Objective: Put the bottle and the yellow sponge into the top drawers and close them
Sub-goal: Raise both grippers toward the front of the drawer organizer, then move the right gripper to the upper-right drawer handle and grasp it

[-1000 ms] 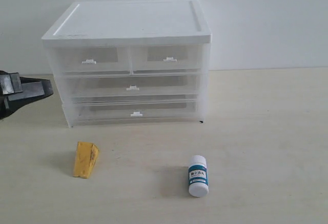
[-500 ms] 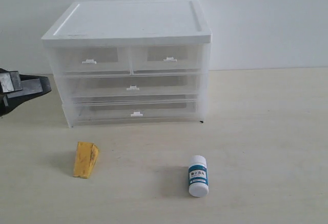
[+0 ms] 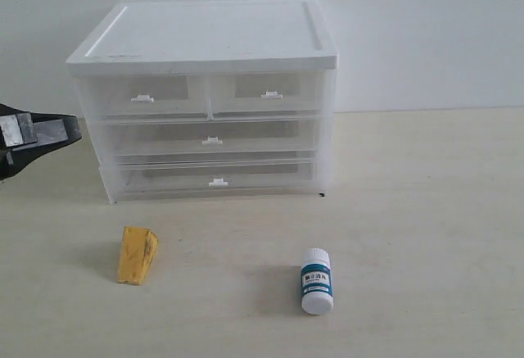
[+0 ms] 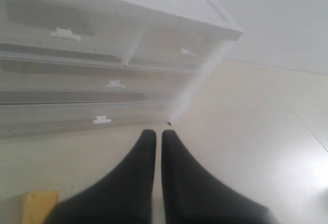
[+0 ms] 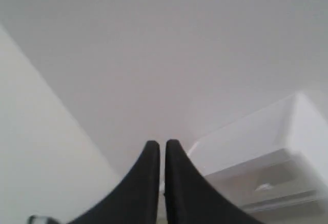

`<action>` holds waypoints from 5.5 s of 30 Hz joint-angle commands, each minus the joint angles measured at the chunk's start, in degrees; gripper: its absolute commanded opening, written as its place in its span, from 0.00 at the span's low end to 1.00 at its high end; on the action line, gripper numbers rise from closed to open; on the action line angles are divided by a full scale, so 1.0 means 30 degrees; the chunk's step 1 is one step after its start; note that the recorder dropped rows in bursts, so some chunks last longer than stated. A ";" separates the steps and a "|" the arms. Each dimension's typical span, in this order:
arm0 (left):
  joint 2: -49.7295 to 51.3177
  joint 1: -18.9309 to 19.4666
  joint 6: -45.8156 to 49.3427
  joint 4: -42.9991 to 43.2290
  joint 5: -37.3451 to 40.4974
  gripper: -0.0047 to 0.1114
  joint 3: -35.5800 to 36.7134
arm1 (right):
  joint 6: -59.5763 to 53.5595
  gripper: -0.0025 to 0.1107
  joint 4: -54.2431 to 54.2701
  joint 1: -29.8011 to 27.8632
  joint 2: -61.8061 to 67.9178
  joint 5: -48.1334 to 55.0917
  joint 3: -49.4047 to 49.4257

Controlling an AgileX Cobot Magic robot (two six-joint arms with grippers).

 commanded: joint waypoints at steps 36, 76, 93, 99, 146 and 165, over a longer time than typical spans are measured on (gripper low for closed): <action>0.8244 -0.0148 0.3189 -0.0229 0.0546 0.07 -0.6281 | 0.2320 0.02 -0.4164 0.0862 2.5068 -0.9429 -0.9277; 1.2504 -0.0148 0.5193 -0.0229 -0.0479 0.07 -1.0210 | -0.0189 0.02 -0.6116 0.0862 2.5068 -0.6172 -1.0957; 1.4305 -0.0148 0.5233 -0.0229 -0.0896 0.07 -1.1664 | -0.0366 0.02 -0.6064 0.0862 2.5068 -0.6127 -1.0957; 1.4704 -0.0148 0.5233 -0.0229 -0.0896 0.07 -1.2164 | -0.0366 0.02 -0.6064 0.0862 2.5068 -0.6127 -1.0957; 1.4704 -0.0148 0.5215 -0.0098 -0.1905 0.07 -1.2180 | 0.5419 0.44 0.0121 0.2569 2.8409 -0.4485 -1.4797; 1.4704 -0.0148 0.5224 0.0022 -0.1905 0.07 -1.2180 | 0.6473 0.44 0.0168 0.3210 2.9811 -0.4910 -1.6321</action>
